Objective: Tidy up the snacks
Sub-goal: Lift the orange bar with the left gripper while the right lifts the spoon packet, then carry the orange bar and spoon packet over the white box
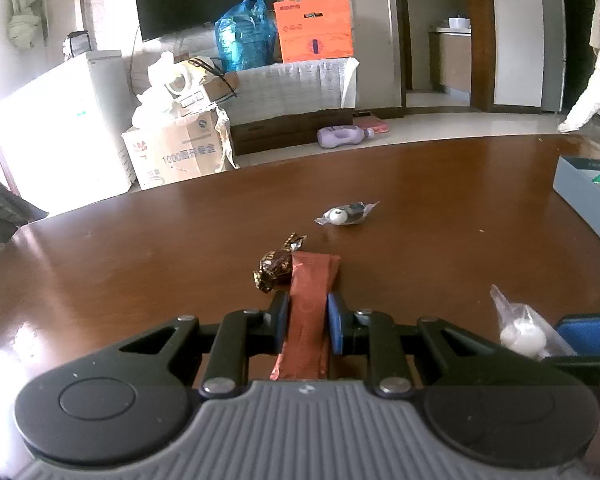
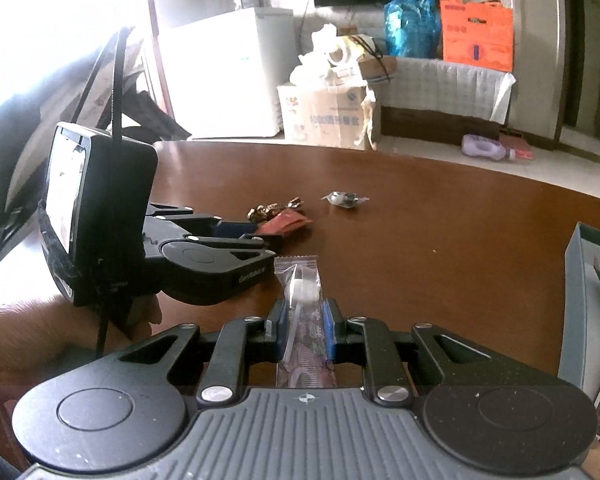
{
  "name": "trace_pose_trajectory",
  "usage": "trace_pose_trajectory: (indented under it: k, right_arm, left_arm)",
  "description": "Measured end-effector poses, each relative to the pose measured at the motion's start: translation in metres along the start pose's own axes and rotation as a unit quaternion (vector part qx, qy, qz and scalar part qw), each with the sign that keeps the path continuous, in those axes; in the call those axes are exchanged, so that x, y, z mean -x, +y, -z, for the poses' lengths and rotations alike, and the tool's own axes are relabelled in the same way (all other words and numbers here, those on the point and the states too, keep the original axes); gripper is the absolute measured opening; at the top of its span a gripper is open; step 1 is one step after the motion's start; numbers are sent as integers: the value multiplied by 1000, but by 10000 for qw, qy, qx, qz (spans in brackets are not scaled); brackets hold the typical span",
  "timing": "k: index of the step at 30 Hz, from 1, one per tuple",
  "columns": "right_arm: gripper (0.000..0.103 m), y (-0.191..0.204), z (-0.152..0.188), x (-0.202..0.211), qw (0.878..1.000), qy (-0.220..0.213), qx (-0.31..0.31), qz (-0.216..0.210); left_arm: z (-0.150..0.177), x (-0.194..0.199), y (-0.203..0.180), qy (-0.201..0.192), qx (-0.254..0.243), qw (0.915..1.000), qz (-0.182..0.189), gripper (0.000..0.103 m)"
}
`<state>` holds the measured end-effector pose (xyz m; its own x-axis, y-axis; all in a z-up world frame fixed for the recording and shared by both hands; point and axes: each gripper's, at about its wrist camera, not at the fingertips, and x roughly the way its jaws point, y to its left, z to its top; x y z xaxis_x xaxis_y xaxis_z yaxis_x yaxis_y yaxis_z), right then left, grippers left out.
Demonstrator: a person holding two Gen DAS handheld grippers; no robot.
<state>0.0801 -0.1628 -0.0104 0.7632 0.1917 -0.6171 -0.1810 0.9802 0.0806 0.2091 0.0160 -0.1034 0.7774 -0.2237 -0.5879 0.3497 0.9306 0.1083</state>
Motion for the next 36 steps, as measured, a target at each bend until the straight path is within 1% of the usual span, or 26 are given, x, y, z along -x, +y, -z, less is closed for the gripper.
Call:
trace_pose_trajectory:
  k: [9, 14, 19, 27, 32, 36]
  right_arm:
    - [20, 4, -2, 7, 9999, -78, 13, -63]
    - [20, 10, -3, 17, 9999, -155, 34, -69]
    - [20, 7, -2, 35, 9995, -308, 23, -39]
    - [20, -10, -3, 68, 9983, -574, -104, 86]
    - [20, -30, 1, 86, 9971, -671, -221, 268]
    - [20, -52, 7, 102, 9954, -732, -385, 492]
  left_arm:
    - [7, 10, 2, 143, -46, 9998, -115, 19]
    - [8, 29, -1, 42, 12, 9999, -94, 19]
    - [3, 56, -11, -203, -123, 9997, -12, 19]
    - [-6, 92, -42, -522, -248, 9980, 257, 19]
    - [-20, 100, -68, -644, -189, 9965, 505, 19]
    - [-29, 102, -101, -731, -286, 9945, 700, 19]
